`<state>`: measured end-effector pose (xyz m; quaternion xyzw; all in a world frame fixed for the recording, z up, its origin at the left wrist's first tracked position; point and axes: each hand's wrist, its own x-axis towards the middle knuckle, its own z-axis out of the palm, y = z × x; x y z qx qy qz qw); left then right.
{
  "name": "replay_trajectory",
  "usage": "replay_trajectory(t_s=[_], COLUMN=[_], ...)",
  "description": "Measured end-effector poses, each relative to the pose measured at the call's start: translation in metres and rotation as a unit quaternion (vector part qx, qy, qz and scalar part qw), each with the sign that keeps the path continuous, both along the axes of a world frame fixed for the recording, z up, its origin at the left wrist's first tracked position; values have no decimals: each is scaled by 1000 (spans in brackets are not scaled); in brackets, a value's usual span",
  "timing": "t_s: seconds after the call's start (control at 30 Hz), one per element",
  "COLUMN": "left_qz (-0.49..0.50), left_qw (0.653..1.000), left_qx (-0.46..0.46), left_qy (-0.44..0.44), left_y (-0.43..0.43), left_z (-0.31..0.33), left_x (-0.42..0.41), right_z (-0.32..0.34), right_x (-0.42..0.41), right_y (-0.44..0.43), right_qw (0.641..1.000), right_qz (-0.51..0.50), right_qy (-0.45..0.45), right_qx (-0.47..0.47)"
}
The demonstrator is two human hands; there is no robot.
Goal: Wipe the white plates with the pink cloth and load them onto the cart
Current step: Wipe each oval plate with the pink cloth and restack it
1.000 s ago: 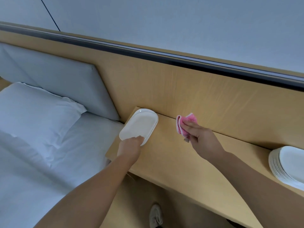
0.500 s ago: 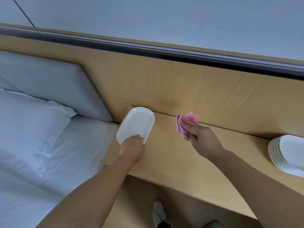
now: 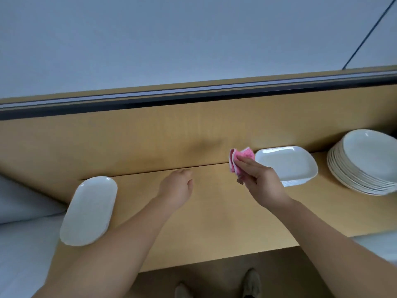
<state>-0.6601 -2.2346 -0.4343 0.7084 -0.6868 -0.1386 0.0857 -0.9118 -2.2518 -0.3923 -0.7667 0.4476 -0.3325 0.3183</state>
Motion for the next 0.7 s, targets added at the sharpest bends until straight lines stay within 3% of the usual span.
replay_trajectory(t_s=[0.23, 0.37, 0.7], left_qz=[-38, -26, 17], left_qw=[997, 998, 993], left_qx=[16, 47, 115], left_qy=[68, 43, 5], left_y=[-49, -71, -107], left_z=[5, -2, -20], left_x=[-117, -164, -217], right_z=[10, -4, -41], right_x=[-124, -178, -229], right_y=[4, -2, -26], right_qw=[992, 982, 983], right_qz=[-128, -186, -180], right_qy=[-21, -3, 0], right_qx=[8, 11, 30])
